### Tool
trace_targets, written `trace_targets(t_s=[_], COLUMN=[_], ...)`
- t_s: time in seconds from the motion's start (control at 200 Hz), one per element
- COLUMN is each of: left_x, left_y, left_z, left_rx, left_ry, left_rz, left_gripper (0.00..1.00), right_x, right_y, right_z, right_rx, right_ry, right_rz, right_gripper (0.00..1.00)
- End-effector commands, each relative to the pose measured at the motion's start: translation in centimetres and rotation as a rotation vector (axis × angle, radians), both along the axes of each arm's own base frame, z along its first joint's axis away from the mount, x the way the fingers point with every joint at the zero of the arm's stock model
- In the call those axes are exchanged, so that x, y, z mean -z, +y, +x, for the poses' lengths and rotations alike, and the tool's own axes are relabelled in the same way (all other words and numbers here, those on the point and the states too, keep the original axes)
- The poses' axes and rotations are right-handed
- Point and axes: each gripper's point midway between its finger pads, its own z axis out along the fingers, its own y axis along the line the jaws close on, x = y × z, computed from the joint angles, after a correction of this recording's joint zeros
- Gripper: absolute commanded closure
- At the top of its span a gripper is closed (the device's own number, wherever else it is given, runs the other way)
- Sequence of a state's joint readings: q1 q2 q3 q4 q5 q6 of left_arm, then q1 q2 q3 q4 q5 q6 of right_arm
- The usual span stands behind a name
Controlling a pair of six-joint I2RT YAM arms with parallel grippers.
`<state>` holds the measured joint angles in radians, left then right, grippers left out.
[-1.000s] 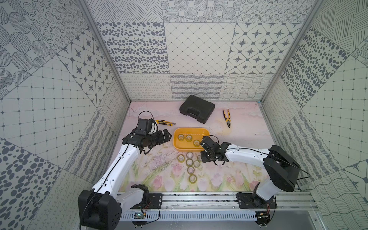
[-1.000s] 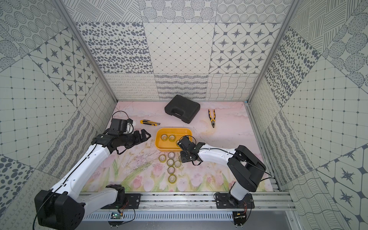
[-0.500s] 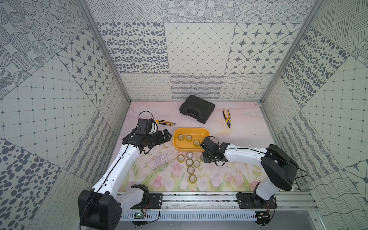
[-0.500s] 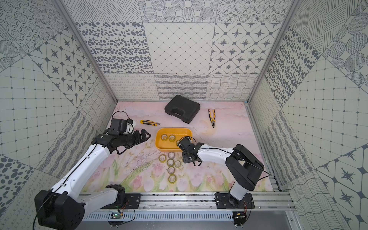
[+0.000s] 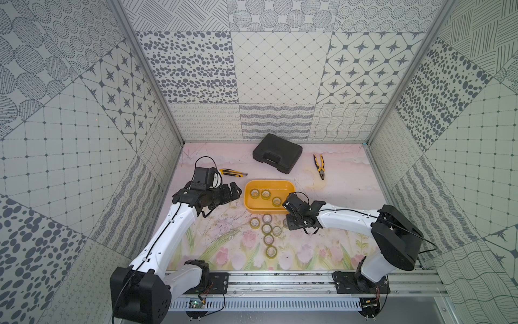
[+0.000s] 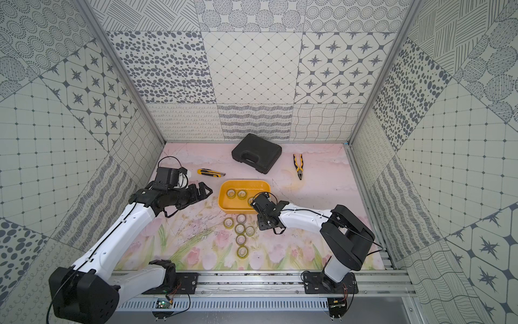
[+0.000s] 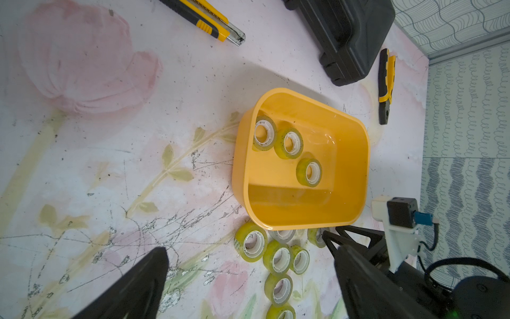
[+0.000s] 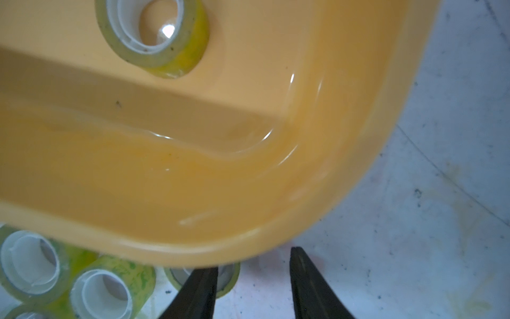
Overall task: Put the transparent tape into the storage box
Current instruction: Pick up the tape at the center of the board.
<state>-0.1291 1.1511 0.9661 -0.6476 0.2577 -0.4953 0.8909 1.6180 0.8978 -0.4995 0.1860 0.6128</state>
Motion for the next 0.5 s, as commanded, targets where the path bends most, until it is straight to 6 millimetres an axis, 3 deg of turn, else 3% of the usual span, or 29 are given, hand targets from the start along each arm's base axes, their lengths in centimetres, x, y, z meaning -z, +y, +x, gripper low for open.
trace_targets(t_s=[0.0,0.36,0.495], left_x=[0.4,0.4,0.4], left_y=[0.1,0.0,0.0], left_z=[-0.6,-0.6,-0.6], left_rx=[0.015,0.018,0.017], left_ry=[0.019,0.02,0.021], left_rz=[0.01,0.01,0.01], left_gripper=[0.01,0.01,0.01], right_x=[-0.1,1.9,2.2], right_y=[0.8,0.5,0.2], right_z=[0.4,-0.1,-0.3], right_rx=[-0.013,-0.006,0.004], right_ry=[-0.002,0.034,0.04], right_rz=[0.005,-0.018,-0.022], right_gripper=[0.54,0.57,0.68])
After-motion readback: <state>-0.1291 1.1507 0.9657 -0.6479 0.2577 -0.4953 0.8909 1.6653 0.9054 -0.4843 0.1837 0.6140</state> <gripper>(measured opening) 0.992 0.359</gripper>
